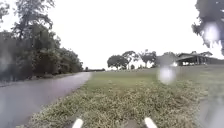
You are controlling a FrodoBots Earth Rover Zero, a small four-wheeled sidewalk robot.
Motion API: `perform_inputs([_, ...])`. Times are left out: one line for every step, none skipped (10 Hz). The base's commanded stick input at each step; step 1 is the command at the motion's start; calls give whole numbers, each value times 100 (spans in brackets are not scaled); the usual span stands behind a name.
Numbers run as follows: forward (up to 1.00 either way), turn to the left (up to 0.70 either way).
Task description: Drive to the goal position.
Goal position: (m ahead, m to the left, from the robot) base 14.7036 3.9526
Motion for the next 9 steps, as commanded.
perform_inputs([0,0])
perform_inputs([0,0])
perform_inputs([0,0])
perform_inputs([0,0])
perform_inputs([22,0])
perform_inputs([70,0])
perform_inputs([70,0])
perform_inputs([70,0])
perform_inputs([70,0])
